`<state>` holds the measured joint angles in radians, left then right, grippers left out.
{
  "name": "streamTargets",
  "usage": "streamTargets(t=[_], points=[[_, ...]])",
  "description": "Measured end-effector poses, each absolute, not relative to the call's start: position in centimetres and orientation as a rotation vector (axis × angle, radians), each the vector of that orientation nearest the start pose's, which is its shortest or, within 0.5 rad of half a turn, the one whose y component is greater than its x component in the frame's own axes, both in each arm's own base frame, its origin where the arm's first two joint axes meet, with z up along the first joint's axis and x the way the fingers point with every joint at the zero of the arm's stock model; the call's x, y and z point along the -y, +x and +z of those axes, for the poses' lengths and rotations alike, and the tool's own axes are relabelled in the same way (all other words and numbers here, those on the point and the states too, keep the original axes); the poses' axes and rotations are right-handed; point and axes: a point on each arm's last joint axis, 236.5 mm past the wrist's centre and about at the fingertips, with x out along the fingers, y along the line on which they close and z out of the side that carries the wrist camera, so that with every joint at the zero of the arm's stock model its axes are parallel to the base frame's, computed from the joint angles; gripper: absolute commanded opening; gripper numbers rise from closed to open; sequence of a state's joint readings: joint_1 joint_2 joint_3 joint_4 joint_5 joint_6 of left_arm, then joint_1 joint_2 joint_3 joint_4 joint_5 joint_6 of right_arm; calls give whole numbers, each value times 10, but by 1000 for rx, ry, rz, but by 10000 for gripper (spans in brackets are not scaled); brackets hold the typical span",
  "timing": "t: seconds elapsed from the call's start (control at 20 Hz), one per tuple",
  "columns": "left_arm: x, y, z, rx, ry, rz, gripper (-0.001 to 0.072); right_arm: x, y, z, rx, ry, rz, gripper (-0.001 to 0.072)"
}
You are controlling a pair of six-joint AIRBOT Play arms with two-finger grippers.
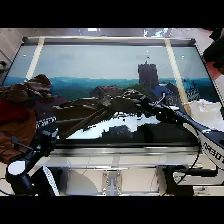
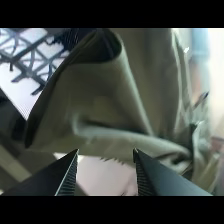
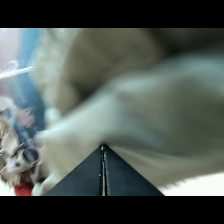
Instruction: Fold the shirts.
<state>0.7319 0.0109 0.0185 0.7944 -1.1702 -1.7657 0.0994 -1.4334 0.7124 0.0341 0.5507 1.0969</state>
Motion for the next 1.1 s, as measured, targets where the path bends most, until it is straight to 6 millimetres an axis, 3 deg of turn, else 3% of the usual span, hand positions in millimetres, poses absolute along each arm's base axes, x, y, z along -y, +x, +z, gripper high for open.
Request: streamTargets(t=[0.25, 0.55, 0.75, 1.1], points=[[39, 188, -47, -908, -1066, 153, 365, -189, 449, 3, -913, 1076, 381, 10], [43, 170, -56, -1083, -1112, 187, 344, -209, 450, 61, -869, 961, 570, 10], [37, 172, -66, -1131, -1171, 236, 343, -213, 447, 73, -860, 939, 607, 10], [26, 189, -87, -1143, -1228, 318, 344, -216, 444, 78, -862, 929, 630, 10]])
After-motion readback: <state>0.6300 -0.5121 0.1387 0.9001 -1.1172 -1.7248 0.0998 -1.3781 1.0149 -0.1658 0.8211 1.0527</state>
